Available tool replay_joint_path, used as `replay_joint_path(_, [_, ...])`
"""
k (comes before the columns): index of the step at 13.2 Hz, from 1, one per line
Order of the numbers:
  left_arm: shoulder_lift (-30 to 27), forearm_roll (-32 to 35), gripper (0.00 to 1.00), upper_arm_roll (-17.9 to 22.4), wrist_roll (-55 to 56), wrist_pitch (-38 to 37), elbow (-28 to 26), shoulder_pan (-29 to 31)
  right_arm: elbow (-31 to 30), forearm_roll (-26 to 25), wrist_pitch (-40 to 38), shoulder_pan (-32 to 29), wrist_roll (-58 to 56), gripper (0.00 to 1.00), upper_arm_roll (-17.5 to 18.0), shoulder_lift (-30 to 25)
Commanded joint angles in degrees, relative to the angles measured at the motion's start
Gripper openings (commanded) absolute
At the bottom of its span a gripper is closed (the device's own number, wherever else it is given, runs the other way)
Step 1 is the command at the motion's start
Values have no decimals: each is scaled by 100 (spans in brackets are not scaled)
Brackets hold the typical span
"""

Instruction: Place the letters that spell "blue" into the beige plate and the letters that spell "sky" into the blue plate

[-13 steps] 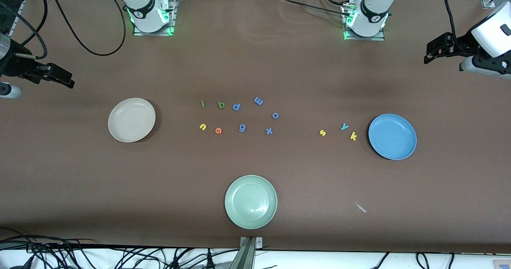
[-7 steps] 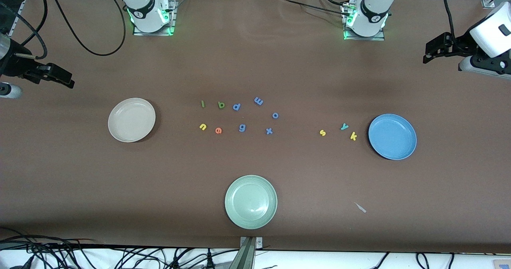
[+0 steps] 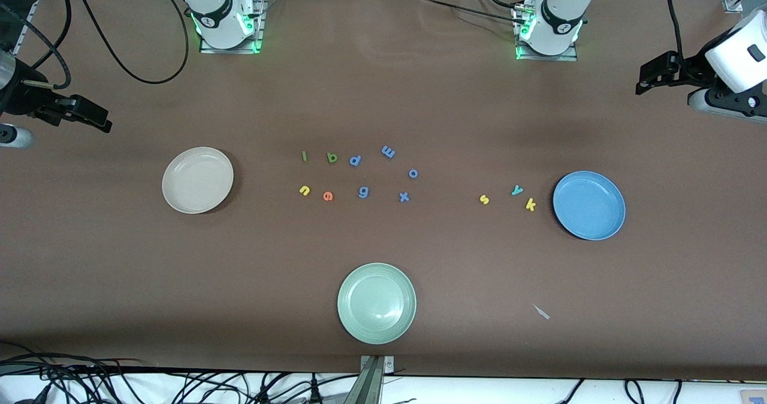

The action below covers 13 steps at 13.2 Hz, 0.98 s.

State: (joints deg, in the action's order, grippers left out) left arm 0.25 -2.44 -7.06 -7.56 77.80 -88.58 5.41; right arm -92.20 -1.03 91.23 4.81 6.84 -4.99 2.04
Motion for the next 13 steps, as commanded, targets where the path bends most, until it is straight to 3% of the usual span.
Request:
replay_joint_path(1, [54,147,100,-41,-27,-107,113,4,-26,94,17,-68,-16,100,41,-28])
replay_joint_path(13, [54,103,100,-85,26,-151,148,-101,-26,94,17,-68,-16,100,41,-28])
